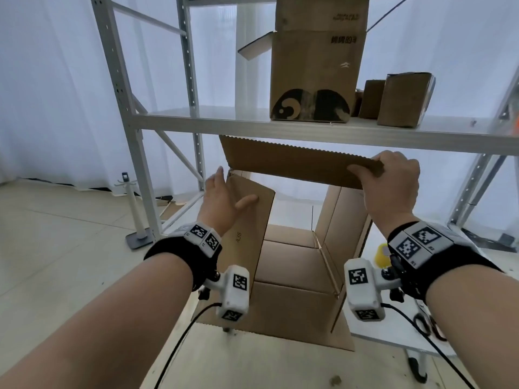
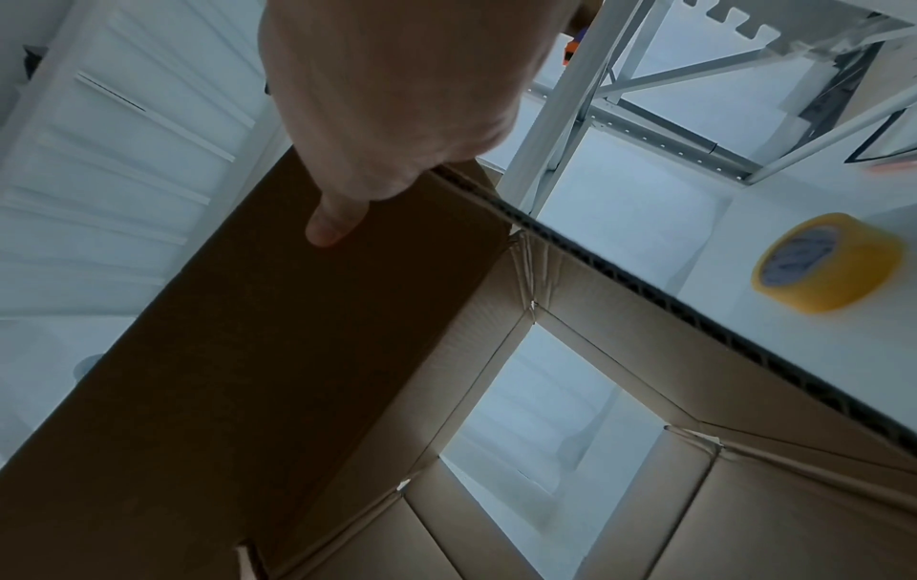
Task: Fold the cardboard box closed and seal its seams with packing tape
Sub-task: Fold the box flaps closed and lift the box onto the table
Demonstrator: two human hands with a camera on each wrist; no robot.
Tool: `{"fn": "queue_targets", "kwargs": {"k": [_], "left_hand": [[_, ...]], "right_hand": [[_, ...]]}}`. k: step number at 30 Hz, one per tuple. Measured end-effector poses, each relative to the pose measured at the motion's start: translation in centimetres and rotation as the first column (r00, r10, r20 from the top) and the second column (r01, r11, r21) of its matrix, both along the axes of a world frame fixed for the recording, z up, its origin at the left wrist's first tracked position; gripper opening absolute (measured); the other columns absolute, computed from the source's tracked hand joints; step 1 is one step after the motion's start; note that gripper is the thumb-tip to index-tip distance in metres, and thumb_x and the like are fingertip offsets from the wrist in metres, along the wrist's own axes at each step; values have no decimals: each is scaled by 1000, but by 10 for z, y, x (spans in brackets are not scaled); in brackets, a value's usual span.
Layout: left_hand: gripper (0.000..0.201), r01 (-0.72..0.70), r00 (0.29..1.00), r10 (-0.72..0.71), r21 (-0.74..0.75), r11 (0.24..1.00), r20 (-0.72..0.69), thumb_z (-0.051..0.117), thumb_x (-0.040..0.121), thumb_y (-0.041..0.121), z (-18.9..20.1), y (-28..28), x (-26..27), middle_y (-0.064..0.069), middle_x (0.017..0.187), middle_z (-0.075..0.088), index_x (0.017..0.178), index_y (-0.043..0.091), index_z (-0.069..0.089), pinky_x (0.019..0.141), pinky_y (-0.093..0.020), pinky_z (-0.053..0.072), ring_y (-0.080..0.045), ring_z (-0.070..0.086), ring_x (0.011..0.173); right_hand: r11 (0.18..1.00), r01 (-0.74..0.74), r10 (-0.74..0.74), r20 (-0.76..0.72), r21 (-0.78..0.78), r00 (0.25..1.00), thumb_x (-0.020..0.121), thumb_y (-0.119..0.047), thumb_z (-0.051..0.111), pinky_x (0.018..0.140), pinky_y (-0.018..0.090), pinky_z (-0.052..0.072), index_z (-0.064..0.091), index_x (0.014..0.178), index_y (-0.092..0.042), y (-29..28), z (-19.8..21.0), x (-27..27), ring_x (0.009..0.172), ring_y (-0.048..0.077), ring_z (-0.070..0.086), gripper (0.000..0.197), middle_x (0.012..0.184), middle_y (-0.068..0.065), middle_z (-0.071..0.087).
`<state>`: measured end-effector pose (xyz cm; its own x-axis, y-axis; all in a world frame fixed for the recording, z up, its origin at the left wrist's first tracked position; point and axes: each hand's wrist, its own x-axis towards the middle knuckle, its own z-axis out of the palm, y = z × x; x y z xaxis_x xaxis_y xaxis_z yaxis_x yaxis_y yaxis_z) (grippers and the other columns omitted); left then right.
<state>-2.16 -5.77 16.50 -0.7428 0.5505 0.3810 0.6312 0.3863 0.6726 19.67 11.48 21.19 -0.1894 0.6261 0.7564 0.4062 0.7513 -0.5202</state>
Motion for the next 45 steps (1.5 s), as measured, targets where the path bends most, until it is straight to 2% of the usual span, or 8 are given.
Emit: {"fn": "queue_targets", "kwargs": {"k": [7,11,23,26,29,35,39,45], "left_hand": [[95,59,989,-103,348,935,109,78,51,62,20,19,-23,2,129,45,129,26,37,100,-45,45,-19,48,118],[62,-17,999,31,300,954,-39,78,71,38,15,24,-23,-5,118,49,119,15,47,97,-47,44,-25,48,111],[89,44,998,-17,464,885,-62,79,74,35,13,0,4,-3,141,34,142,24,23,106,-35,36,-18,39,127],[81,5,888,114,257,966,-446,70,79,47,37,-6,20,-5,151,22,145,25,27,115,-43,13,-23,17,142],[41,-94,737,-14,-123,988,-676,50,91,50,48,-4,30,-1,135,49,125,26,53,111,-46,14,-24,34,133],[46,-126,745,-89,-271,954,-661,32,95,54,49,12,29,-5,104,60,102,15,56,94,-42,29,-25,50,105],[50,-148,762,-10,-189,971,-647,36,93,57,53,26,21,-8,106,56,98,12,55,95,-42,28,-26,48,105],[85,-74,928,194,353,933,-318,72,72,56,15,23,0,-11,141,31,136,14,33,115,-41,19,-25,26,136]], "right_hand": [[994,-109,107,-97,-16,990,79,-36,74,70,20,23,58,81,-11,16,27,8,88,18,41,31,84,1,52],[993,-116,115,-64,-6,991,80,-38,73,73,28,32,57,81,-14,21,27,14,87,21,46,30,83,1,54],[996,-84,83,227,-6,970,85,-44,65,75,31,33,53,85,-16,12,17,9,91,17,39,31,88,0,52],[996,-81,84,293,-22,952,85,-48,63,75,34,37,55,87,-12,9,9,6,91,18,40,37,86,1,52],[995,-90,102,317,-54,943,85,-48,64,76,37,40,57,90,-8,3,-4,4,94,22,44,40,86,2,52],[982,-141,159,138,-126,978,82,-32,73,96,29,33,39,132,-12,5,-15,10,121,24,39,63,131,11,44],[937,-167,176,1,-306,984,87,-29,68,110,40,31,24,143,-18,23,-31,10,131,28,35,72,141,11,35],[802,-306,251,-175,-513,952,91,-40,60,83,28,46,55,115,-8,41,-57,-4,100,19,59,40,108,3,62]]}}
